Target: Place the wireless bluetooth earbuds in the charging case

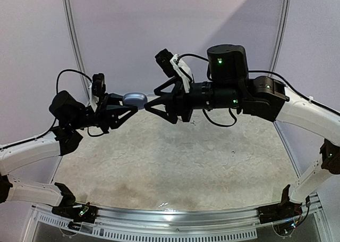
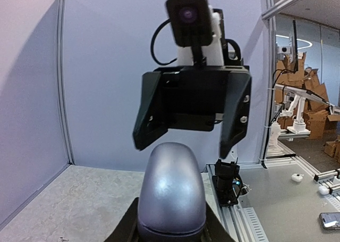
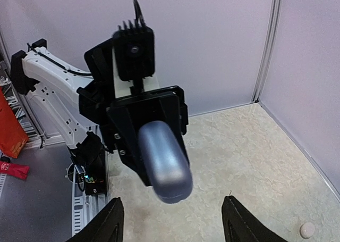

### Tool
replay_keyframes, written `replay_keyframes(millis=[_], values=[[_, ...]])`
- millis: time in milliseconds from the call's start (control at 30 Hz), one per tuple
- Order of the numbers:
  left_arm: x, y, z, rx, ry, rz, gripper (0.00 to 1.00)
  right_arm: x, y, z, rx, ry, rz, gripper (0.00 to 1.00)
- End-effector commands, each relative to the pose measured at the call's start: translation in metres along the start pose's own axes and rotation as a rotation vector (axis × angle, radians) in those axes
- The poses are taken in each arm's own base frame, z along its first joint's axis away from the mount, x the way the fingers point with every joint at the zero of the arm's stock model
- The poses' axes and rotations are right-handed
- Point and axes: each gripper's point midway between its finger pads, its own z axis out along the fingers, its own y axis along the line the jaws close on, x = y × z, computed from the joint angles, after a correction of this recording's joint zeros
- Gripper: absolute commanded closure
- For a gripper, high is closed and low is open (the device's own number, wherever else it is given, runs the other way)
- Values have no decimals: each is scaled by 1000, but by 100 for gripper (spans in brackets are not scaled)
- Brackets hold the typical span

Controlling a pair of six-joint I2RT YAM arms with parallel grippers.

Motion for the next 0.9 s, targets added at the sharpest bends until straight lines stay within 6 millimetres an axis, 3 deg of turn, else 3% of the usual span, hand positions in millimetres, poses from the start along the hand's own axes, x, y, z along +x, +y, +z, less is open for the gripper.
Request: replay_keyframes(millis=[0,167,467,633,700,867], values=[[-15,-9,3,37,-33,24,100,-14,2,11,-81,-36,23,38],[-15,-10,3,34,-36,30,100,-3,12,25,-156,5,24,47],[-15,-8,2,21,-40,29,100,2,17,34,-197,14,34,77],[-13,-7,2,15,-38,29,100,5,21,35,-223,36,34,88],[-14,-6,2,12,-38,29,100,8,24,36,-238,46,35,88],[-12,-5,3,11,-36,24,100,10,25,41,-248,63,47,71]])
